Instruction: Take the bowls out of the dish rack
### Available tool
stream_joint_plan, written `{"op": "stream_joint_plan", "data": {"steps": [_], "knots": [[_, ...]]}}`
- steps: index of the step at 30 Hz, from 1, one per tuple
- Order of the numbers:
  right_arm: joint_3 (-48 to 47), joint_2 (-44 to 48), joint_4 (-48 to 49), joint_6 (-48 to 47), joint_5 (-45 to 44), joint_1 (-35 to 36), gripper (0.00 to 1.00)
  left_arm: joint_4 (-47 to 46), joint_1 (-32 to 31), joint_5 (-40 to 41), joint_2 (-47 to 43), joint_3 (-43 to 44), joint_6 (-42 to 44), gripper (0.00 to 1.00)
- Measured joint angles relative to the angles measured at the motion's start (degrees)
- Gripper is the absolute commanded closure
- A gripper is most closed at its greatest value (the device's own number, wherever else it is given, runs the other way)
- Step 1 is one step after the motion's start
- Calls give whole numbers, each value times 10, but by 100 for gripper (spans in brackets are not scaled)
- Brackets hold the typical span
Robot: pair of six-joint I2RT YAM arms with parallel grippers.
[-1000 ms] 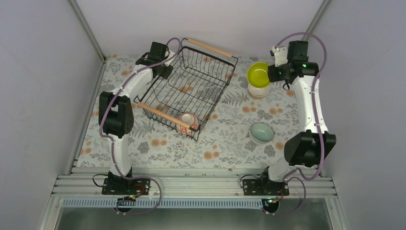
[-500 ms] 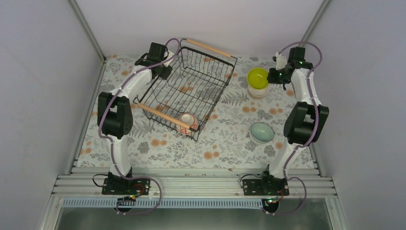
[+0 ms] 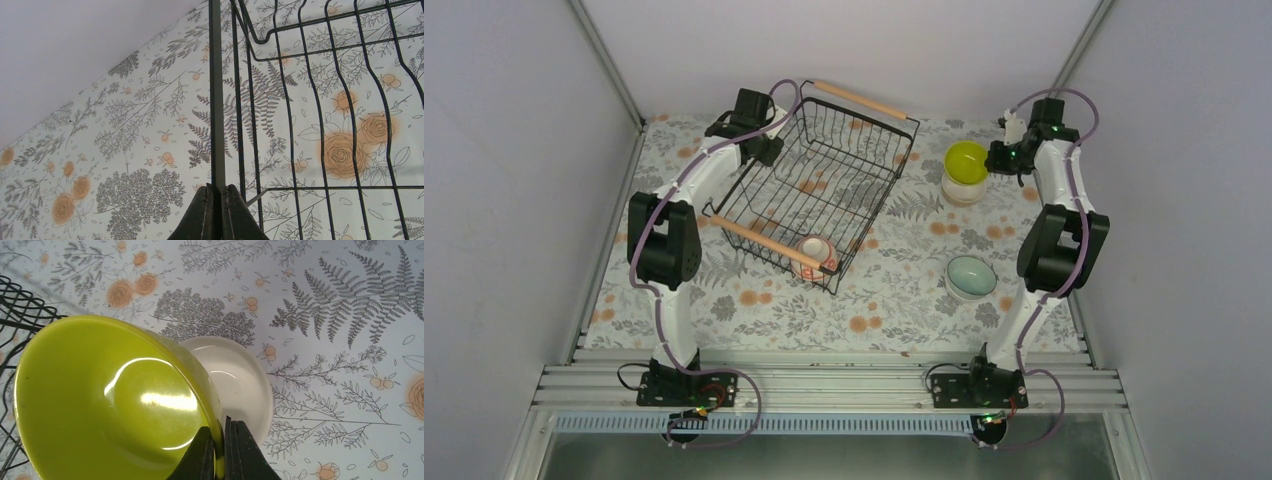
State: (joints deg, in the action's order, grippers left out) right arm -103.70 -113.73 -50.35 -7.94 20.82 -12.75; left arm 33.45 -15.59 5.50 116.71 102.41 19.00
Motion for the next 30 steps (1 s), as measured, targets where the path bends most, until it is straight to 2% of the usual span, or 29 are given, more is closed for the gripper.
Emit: {"op": "stream_joint_plan", "data": {"steps": [15, 30], "knots": [[0, -70, 10, -1, -12, -16, 96, 0, -1, 0, 0, 0, -1, 98], [-14, -89, 10, -4, -9, -16, 96, 0, -1, 0, 0, 0, -1, 98]]}}
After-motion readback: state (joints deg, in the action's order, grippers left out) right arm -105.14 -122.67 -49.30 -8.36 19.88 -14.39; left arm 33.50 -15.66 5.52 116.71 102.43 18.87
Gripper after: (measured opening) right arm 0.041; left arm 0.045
